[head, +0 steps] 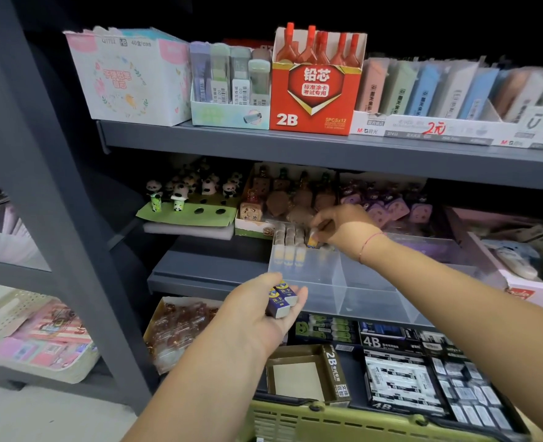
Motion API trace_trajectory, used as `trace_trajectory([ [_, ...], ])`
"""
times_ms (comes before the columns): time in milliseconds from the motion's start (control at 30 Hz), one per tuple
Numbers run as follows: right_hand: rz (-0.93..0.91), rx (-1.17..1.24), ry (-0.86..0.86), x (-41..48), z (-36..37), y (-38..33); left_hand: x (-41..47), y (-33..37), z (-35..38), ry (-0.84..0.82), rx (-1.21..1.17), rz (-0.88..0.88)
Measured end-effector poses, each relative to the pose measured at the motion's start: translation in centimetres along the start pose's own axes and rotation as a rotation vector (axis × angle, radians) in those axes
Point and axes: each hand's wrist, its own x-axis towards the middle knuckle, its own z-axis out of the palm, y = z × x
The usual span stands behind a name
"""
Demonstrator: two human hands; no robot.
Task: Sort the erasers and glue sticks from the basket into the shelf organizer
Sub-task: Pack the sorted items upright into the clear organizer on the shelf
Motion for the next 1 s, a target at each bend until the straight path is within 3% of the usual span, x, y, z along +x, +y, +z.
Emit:
trace_trajectory([
  [367,-0.037,-0.103,-0.047,0.0,0.5,-0.4,0.0,0.0,-0.5,-0.044,0.103,-0.045],
  [600,-0.019,0.005,-0.045,-0.4,0.0,0.2,0.3,-0.1,-0.4,-0.067,0.037,0.04],
  [700,-0.092,0.17,-0.008,-1.7,-0.8,-0.6,0.2,-0.3,-0.3,-0.109,0.026,0.066],
  [800,-0.119,0.481,-0.264,-3.9,-1.9,-2.5,0.2,-0.6,-0.2,-0.167,0.059,0.074],
  [867,-0.122,0.563,-0.418,-4.9,-2.3,-3.2,0.0,-0.8,-0.1,-0.185,0.123,0.07],
  [1000,-0.057,0.68,-0.472,-5.0,-3.0,-3.1,0.0,-1.1,0.2,-0.168,0.117,0.058],
])
